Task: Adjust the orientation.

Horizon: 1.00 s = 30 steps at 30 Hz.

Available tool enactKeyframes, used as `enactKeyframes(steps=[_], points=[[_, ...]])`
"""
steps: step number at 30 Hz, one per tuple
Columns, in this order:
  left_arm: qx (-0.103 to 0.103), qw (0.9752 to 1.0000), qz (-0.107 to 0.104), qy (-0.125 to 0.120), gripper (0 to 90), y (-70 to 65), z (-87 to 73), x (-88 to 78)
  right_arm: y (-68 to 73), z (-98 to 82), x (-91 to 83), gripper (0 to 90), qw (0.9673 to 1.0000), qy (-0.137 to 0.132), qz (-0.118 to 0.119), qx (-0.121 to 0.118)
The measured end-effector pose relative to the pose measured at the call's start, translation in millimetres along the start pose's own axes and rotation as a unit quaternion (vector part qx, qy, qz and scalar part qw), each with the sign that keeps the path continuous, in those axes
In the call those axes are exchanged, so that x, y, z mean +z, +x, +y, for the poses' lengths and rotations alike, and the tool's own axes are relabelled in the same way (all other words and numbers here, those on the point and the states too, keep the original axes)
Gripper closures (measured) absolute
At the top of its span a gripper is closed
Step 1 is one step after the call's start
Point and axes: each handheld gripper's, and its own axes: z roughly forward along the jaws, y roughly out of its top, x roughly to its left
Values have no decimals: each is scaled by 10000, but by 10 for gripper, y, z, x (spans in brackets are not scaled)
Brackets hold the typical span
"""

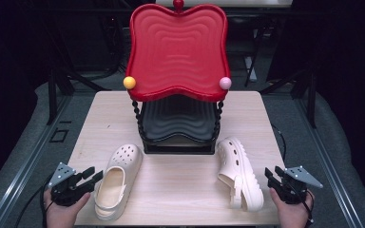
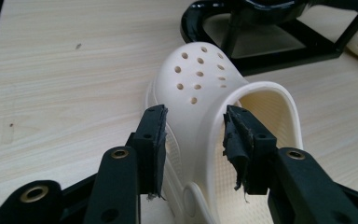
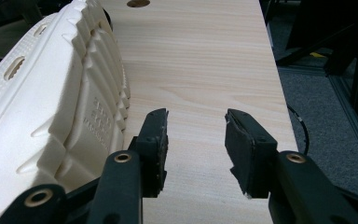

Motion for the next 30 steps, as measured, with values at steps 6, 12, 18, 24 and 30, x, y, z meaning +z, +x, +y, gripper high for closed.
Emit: enactKeyframes(steps=[6,12,18,24,30], points=[[101,9997,-78,210,645,-71,-8,79,-20,-1,-12,585,10000,-19,15,79],[196,9990,41,391,692,-91,-44,177,-34,-7,-16,580,9999,-24,34,160],[274,9984,225,435,706,-119,-12,290,-36,-13,-14,573,9998,-17,60,176],[323,9972,497,458,753,-157,15,311,-40,-25,-18,571,9997,27,83,210],[148,9969,601,489,795,-195,31,272,-53,-32,-35,570,9997,-62,76,242]])
